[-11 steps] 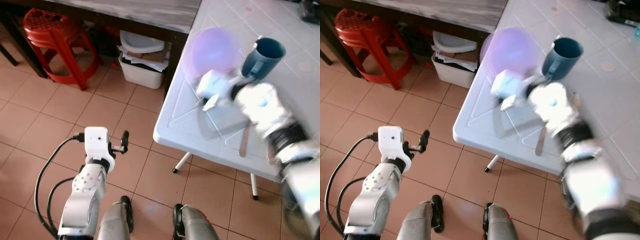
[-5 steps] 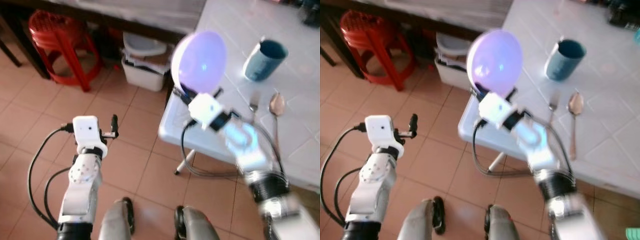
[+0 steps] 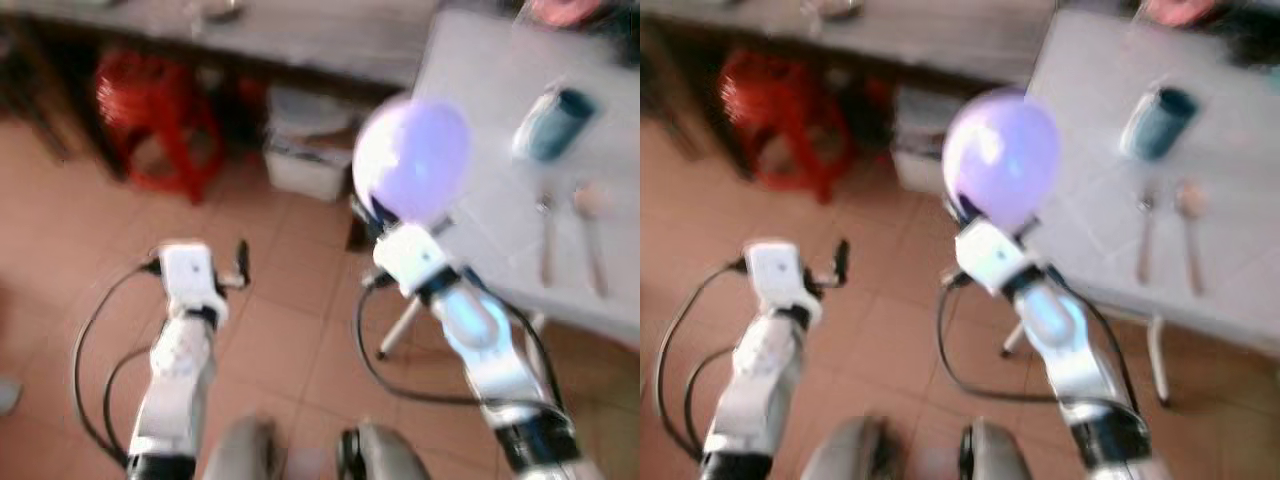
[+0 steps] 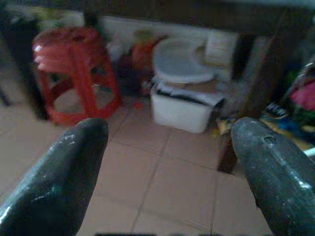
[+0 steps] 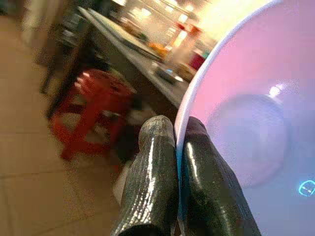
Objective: Setting the table
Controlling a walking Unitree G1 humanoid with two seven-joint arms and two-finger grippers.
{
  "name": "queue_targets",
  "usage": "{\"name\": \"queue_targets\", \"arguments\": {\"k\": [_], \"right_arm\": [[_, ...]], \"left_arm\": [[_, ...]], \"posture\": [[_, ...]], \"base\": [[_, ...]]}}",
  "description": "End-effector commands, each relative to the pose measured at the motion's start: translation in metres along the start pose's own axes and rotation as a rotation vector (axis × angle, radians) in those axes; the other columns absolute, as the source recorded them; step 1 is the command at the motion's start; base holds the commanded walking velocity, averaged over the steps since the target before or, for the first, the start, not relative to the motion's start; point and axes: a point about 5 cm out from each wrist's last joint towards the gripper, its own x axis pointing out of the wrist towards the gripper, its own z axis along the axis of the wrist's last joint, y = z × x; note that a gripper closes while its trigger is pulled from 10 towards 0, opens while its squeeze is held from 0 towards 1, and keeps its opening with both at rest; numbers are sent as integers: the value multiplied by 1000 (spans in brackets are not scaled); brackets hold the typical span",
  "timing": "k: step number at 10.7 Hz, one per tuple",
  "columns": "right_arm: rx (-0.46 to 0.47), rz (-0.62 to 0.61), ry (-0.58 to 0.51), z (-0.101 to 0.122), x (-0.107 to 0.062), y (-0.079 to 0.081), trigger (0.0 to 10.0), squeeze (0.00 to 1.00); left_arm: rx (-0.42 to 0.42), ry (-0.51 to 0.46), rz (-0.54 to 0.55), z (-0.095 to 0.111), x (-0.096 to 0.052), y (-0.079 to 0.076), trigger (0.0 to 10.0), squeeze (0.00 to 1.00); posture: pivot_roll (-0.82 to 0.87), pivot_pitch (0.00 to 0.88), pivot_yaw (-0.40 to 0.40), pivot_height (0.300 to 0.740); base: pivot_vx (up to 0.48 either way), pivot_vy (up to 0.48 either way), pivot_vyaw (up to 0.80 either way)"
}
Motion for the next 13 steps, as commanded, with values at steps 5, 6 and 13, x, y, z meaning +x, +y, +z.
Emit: {"name": "queue_targets", "arguments": {"k": [5, 6, 13], "right_arm": [[52, -73, 35, -6, 9, 7, 10000, 0], [60, -77, 41, -8, 11, 9, 10000, 0], [164, -207, 163, -29, -14, 0, 10000, 0]], "left_arm": [[43, -18, -90, -6, 12, -17, 10000, 0], [63, -24, -109, -7, 13, -22, 10000, 0], [46, -20, -103, -16, 7, -13, 10000, 0]], "posture": [[-28, 11, 5, 740], [-25, 8, 13, 740], [-27, 87, 2, 740]], "base": [[340, 163, 0], [480, 0, 0], [480, 0, 0]]}}
